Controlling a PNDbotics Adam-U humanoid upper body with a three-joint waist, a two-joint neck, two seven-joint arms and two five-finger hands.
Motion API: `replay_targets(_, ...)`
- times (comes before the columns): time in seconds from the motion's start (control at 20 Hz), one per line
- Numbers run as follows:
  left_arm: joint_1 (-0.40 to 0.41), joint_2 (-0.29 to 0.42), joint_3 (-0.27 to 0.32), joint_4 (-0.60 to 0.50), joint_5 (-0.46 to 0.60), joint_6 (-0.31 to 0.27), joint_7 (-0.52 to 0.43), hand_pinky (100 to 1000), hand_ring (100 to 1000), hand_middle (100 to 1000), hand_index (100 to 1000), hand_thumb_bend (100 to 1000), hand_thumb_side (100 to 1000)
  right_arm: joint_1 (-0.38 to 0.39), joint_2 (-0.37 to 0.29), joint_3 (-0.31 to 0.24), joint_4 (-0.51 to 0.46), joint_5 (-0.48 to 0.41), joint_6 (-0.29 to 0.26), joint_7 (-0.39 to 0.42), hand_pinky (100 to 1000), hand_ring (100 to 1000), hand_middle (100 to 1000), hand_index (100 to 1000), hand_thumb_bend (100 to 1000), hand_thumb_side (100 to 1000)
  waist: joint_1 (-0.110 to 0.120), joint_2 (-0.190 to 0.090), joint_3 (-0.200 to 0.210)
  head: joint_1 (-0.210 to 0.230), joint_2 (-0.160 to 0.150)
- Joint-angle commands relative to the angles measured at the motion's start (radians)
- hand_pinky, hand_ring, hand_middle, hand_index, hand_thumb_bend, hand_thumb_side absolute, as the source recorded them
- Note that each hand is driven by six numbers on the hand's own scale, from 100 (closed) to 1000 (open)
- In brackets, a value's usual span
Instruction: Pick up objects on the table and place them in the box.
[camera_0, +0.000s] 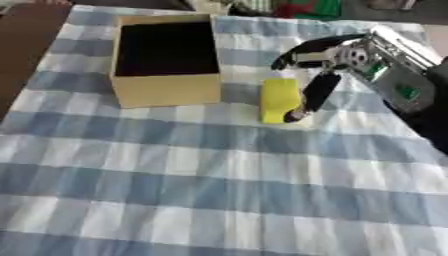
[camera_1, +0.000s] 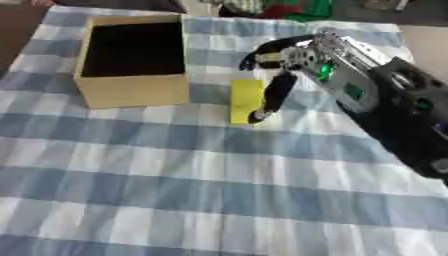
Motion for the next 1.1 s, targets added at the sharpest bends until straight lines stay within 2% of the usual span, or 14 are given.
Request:
replay_targets(0.05, -0.009, 0.006, 0.001, -0.014, 0.004, 0.0, 0.002, 945, 697, 519, 731, 100, 258, -0.024, -0.006, -0.007, 0.012, 0.02, 0.004, 0.01, 980, 1000, 927, 1000, 532, 310, 0.004, -0.016, 0.001, -0.003, -0.009)
replay_targets(0.35, -0.009, 0.005, 0.0, -0.014, 0.004, 0.0, 0.002, 945, 697, 519, 731, 100, 259, -0.031, 0.012, -0.008, 0.041, 0.038, 0.015, -0.013, 977, 1000, 915, 1000, 489, 375, 0.004, -0.013, 0.001, -0.004, -0.011)
replay_targets(0.6, -0.01, 0.004, -0.001, -0.014, 0.004, -0.001, 0.002, 945, 697, 519, 731, 100, 259, -0.036, 0.027, -0.003, 0.066, 0.056, 0.014, -0.023, 976, 1000, 910, 1000, 483, 381, 0.003, -0.006, 0.002, -0.007, -0.013)
replay_targets(0.9, -0.011, 0.004, -0.002, -0.014, 0.004, -0.001, 0.0, 945, 697, 519, 729, 100, 259, -0.035, 0.034, -0.003, 0.091, 0.072, 0.0, -0.026, 974, 1000, 892, 1000, 500, 326, 0.002, -0.001, 0.01, -0.006, -0.016)
replay_targets(1.0, -0.012, 0.004, -0.002, -0.014, 0.005, -0.001, 0.0, 945, 697, 519, 729, 100, 260, -0.036, 0.036, -0.003, 0.096, 0.072, -0.003, -0.025, 972, 1000, 877, 1000, 484, 302, 0.001, 0.001, 0.009, -0.006, -0.016)
replay_targets(1.1, -0.012, 0.004, -0.002, -0.014, 0.005, 0.0, -0.001, 945, 697, 519, 728, 100, 261, -0.036, 0.038, -0.004, 0.099, 0.071, -0.002, -0.025, 966, 1000, 855, 998, 430, 280, 0.001, 0.002, 0.009, -0.005, -0.016)
